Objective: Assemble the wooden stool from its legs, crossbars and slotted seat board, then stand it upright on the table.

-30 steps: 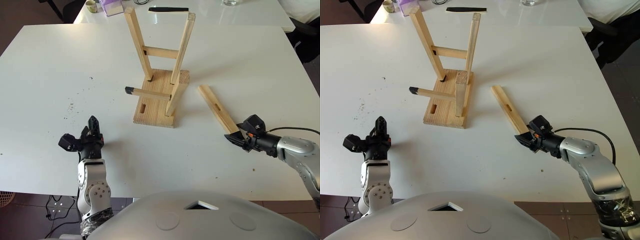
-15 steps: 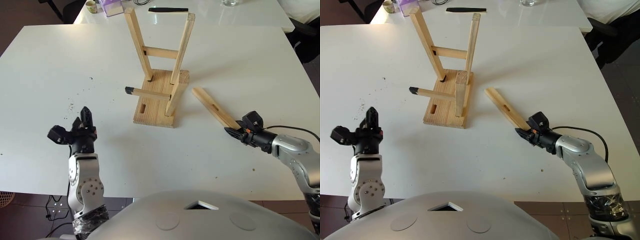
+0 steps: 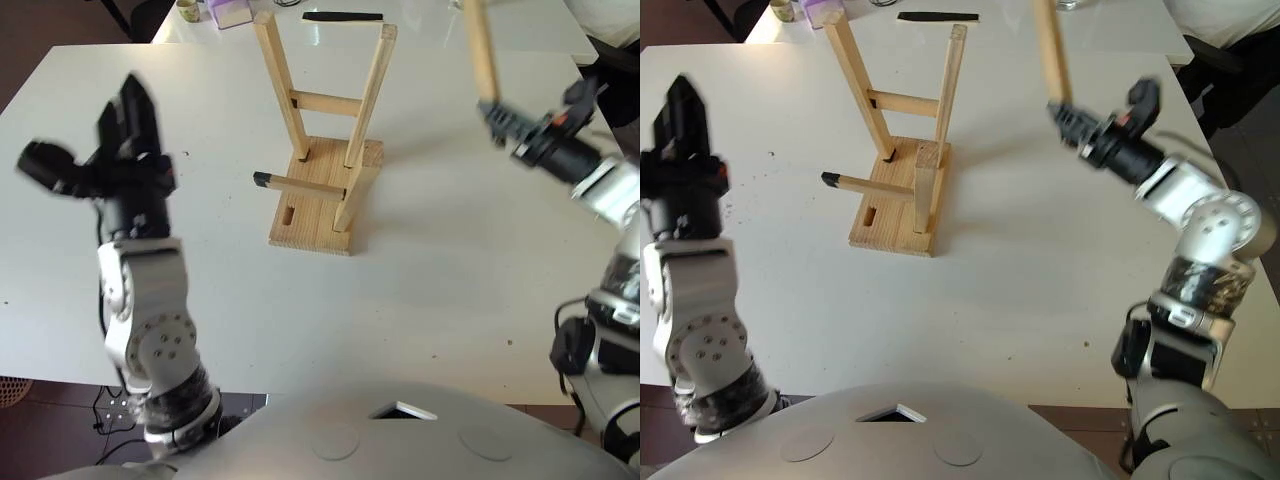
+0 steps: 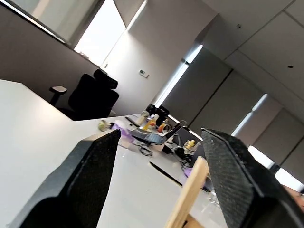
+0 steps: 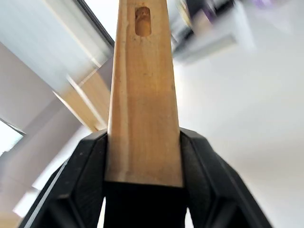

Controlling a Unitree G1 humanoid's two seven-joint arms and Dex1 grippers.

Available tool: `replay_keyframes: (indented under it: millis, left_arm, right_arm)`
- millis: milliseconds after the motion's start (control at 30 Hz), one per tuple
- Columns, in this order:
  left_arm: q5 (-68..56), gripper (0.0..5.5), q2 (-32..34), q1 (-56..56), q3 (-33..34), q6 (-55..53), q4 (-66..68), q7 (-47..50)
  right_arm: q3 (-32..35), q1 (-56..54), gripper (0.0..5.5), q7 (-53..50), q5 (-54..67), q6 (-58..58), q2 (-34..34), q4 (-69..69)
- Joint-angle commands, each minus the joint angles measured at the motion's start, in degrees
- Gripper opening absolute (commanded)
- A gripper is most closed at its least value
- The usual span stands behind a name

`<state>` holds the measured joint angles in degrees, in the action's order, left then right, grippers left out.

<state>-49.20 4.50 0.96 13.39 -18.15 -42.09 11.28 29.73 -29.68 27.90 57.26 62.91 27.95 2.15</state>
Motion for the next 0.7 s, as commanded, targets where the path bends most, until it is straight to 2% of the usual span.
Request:
replay_keyframes:
  millis: [33,133,233,367,433,500,600,700]
  left_arm:
    - [1.1,3.14,-0.4,10.6,-6.9,-6.2,9.5,-0.4]
    - [0.6,3.14,-1.9,22.6,-9.1,-9.0,19.6,-2.5]
    - [3.3,3.14,-2.5,33.5,-9.5,-9.8,33.0,-5.3]
    - [6.6,3.14,-1.7,36.6,-10.1,-11.6,41.0,-8.1]
    - [6.8,3.14,-1.7,35.3,-9.6,-12.5,39.2,-8.6]
    - [4.1,3.14,-1.1,32.5,-7.3,-13.3,32.0,-9.1]
    - [-4.5,3.14,1.4,28.5,-2.3,-14.8,18.6,-11.0]
    - [-15.3,3.14,3.5,26.1,3.2,-15.7,11.6,-9.1]
  right_arm:
    - [4.8,-1.6,2.05,-2.7,15.5,5.9,-2.7,-3.1]
    - [5.0,0.6,2.05,-4.0,23.3,6.6,-3.3,-7.5]
    - [4.4,2.2,2.05,-5.4,26.0,4.6,-3.6,-9.1]
    - [3.2,3.1,2.05,-6.8,28.4,2.3,-3.5,-10.7]
    - [2.3,3.5,2.05,-6.7,28.7,1.5,-3.0,-11.6]
    - [0.6,3.4,2.05,-5.2,29.2,1.3,-1.9,-13.0]
    - [-2.0,2.2,2.05,-0.7,27.1,1.5,1.7,-12.9]
    - [-4.2,-0.4,2.05,5.3,22.1,-0.5,5.7,-8.8]
